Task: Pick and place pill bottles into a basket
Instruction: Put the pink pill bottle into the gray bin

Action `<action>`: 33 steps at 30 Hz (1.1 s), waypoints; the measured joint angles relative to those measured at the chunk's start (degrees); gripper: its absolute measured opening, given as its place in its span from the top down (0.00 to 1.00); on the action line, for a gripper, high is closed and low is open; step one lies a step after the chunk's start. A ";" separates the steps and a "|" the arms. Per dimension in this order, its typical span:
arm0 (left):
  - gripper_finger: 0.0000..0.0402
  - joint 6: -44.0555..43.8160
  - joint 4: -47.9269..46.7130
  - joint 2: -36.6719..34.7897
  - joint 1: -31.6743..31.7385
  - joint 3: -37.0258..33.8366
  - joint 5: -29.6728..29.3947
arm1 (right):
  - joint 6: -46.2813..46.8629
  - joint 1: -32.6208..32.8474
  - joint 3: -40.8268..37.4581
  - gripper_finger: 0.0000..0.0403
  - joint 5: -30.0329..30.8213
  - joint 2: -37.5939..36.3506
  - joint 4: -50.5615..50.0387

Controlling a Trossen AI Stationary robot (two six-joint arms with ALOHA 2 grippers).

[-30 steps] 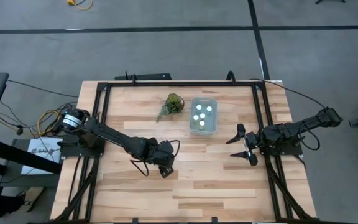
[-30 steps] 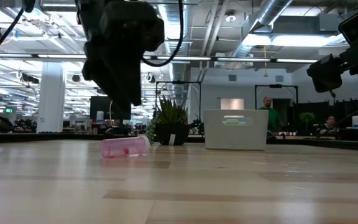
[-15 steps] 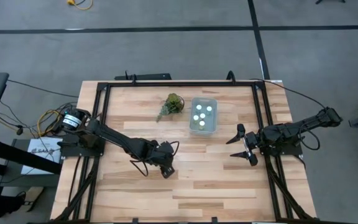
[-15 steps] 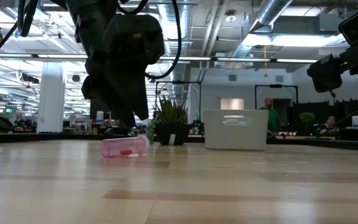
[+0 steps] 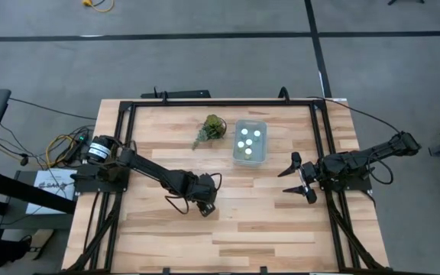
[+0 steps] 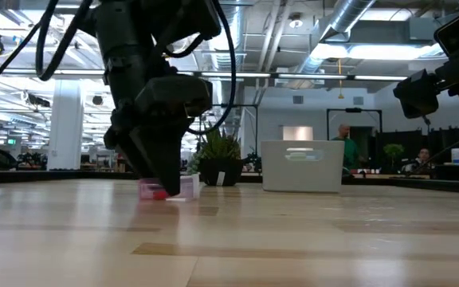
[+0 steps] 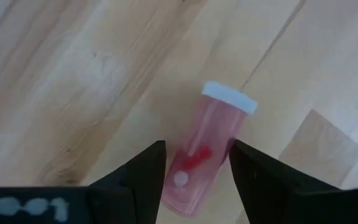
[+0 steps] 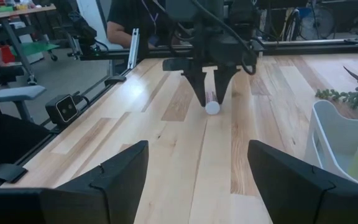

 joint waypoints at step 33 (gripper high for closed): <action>0.77 13.25 10.87 -0.15 2.49 0.00 -10.24 | -0.13 0.00 0.00 0.33 0.00 -0.02 -0.03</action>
